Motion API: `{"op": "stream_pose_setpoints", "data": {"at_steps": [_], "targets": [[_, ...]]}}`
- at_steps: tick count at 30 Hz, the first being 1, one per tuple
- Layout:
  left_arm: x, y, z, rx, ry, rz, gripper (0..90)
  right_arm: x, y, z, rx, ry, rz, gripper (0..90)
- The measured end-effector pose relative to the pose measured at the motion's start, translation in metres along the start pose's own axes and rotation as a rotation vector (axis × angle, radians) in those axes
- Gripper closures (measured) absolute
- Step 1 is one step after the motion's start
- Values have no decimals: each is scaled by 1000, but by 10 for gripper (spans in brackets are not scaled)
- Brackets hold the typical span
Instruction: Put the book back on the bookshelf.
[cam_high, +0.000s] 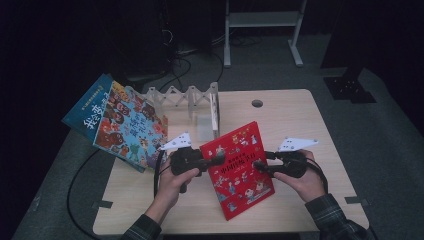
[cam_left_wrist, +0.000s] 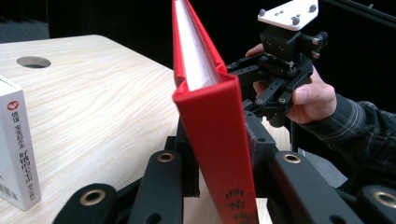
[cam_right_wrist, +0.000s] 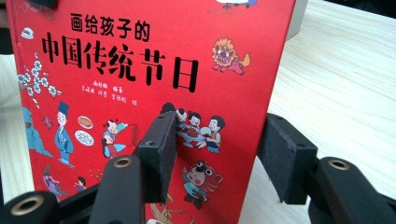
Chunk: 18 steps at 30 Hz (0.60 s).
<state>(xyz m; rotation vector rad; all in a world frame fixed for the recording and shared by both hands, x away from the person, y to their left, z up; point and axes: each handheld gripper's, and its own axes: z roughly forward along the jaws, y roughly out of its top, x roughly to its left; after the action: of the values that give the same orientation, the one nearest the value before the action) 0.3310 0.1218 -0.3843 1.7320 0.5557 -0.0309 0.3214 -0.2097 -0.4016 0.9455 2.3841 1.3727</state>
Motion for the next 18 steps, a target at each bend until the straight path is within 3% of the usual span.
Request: {"op": "stream_pose_setpoints", "data": {"at_steps": [7, 12, 15, 18], "targets": [[-1, 8, -7, -47, -16, -61, 789, 1, 1, -3, -36, 10, -14, 472], [-4, 10, -9, -44, -6, -54, 795, -6, -2, -10, -96, -3, 4, 405], [-6, 11, -10, -44, -4, -52, 795, -19, -7, -17, -159, -56, 42, 379], [-6, 13, -13, -51, 4, -51, 795, -36, -14, -22, -155, -163, 103, 360]]}}
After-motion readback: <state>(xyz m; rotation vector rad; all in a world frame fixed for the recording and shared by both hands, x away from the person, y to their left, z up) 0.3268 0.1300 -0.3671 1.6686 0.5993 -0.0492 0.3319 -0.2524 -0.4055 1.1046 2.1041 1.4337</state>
